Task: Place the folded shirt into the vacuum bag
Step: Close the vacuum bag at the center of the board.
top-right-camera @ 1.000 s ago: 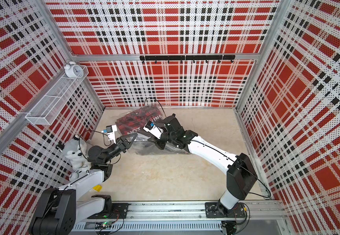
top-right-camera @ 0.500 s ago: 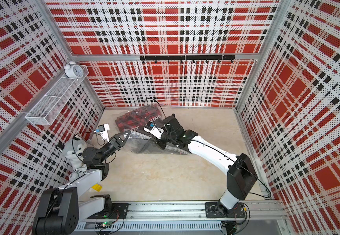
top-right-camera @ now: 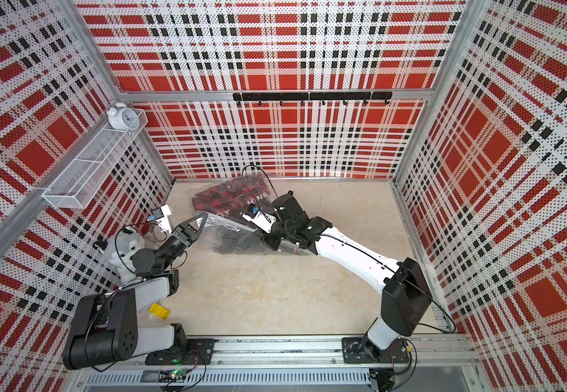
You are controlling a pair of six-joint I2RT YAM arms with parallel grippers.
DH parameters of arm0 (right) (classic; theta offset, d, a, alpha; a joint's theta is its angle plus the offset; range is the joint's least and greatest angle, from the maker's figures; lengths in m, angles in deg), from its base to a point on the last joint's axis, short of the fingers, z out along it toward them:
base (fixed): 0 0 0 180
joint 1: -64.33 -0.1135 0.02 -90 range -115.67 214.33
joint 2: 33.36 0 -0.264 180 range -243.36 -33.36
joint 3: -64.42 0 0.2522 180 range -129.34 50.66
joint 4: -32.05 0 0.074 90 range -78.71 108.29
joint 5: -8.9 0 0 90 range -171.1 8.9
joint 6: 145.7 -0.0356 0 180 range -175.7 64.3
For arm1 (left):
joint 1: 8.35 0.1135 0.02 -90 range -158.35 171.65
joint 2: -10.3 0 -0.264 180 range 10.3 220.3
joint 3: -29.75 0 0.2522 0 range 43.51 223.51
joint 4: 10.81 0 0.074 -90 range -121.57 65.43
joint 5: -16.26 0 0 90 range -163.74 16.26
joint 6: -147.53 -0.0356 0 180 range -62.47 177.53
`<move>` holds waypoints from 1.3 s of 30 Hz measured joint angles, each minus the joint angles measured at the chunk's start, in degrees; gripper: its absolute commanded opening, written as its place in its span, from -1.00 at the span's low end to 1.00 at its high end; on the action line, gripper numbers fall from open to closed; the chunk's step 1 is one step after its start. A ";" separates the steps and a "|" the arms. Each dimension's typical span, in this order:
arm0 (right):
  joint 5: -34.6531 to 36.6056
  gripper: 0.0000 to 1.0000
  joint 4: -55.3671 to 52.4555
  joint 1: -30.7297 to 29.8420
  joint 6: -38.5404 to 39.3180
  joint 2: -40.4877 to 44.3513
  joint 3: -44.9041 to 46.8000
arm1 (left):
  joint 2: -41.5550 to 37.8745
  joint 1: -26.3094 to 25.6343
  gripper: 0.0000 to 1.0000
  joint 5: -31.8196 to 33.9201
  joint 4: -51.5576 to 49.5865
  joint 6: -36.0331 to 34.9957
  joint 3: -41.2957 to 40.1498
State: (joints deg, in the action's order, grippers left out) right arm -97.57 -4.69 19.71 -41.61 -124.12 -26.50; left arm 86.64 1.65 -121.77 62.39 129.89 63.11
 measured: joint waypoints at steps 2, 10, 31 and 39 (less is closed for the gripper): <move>0.46 -1.00 -0.22 0.02 -0.02 0.79 0.85 | 0.31 0.17 -1.00 0.02 0.79 0.70 0.02; 1.68 -1.00 -0.39 0.55 -0.35 4.07 4.72 | 0.50 2.36 -1.00 0.00 2.45 1.46 0.07; 6.95 -1.00 -0.61 1.05 -2.84 10.49 12.28 | 5.38 10.10 -1.00 -0.07 4.26 7.74 3.61; 9.07 -1.00 -2.25 1.05 -4.07 10.95 13.05 | 7.26 12.61 -1.00 0.00 4.24 10.86 5.64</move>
State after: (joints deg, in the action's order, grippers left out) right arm -88.50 -6.94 20.76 -45.68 -113.17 -13.45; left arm 93.89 14.26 -121.77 66.63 140.75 68.75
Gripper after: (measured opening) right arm 0.106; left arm 0.051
